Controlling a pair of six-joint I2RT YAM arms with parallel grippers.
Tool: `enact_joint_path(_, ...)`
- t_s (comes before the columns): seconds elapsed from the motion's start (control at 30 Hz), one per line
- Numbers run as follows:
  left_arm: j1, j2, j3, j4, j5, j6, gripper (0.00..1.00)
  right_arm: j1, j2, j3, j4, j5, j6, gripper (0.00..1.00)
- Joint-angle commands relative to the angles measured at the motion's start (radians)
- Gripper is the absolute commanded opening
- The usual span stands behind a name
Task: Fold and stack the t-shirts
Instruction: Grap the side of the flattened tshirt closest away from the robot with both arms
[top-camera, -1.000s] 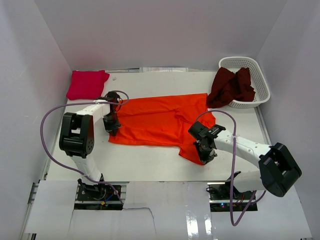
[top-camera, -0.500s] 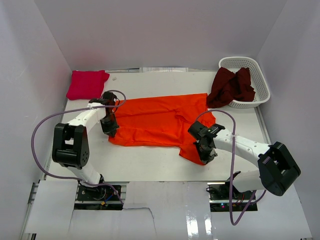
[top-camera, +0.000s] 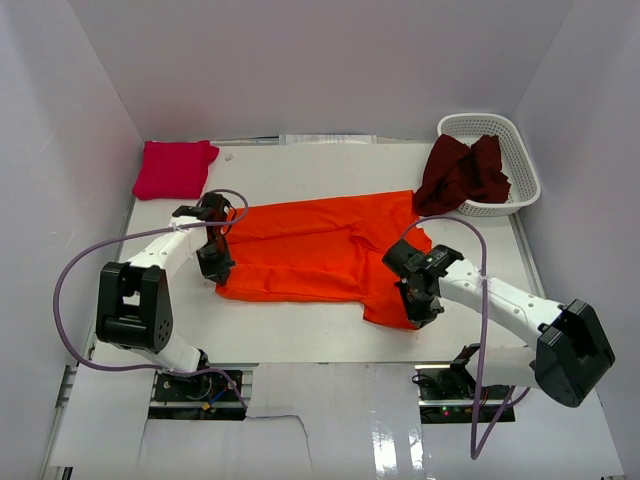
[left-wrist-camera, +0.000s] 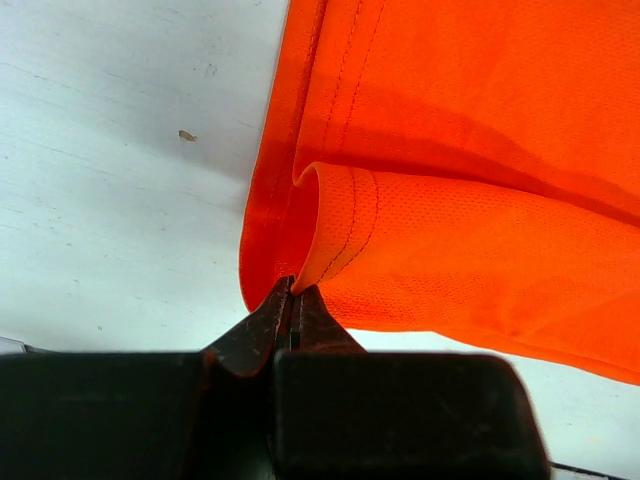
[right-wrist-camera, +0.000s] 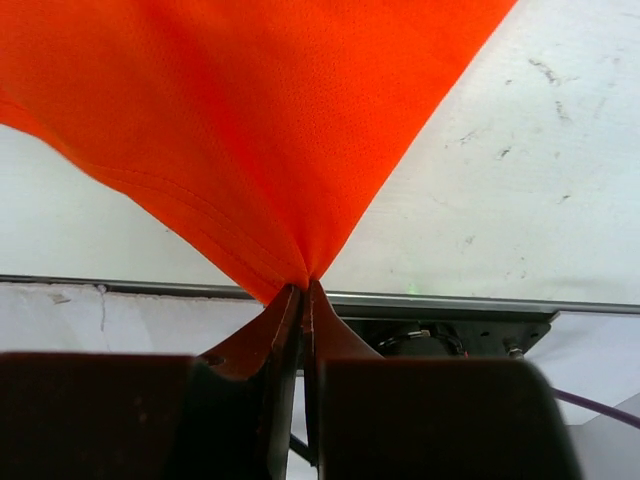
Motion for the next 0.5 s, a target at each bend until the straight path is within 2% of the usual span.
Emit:
enact_joint_path(0.0, 0.002, -0.07, 0.0, 0.004, 0.005, -0.012, 0.0, -0.001, -0.051, 0.093, -0.094, 0.051, 0.031, 0.08)
enact_joint_path(0.27, 0.011, -0.073, -0.002, 0.007, -0.003, -0.005, 0.0, -0.007, -0.1, 0.185, -0.186, 0.125, 0.045, 0.08)
enact_joint_path(0.47, 0.036, -0.082, 0.018, 0.006, -0.001, 0.006, 0.0, -0.068, -0.085, 0.26, -0.189, 0.169, -0.006, 0.08)
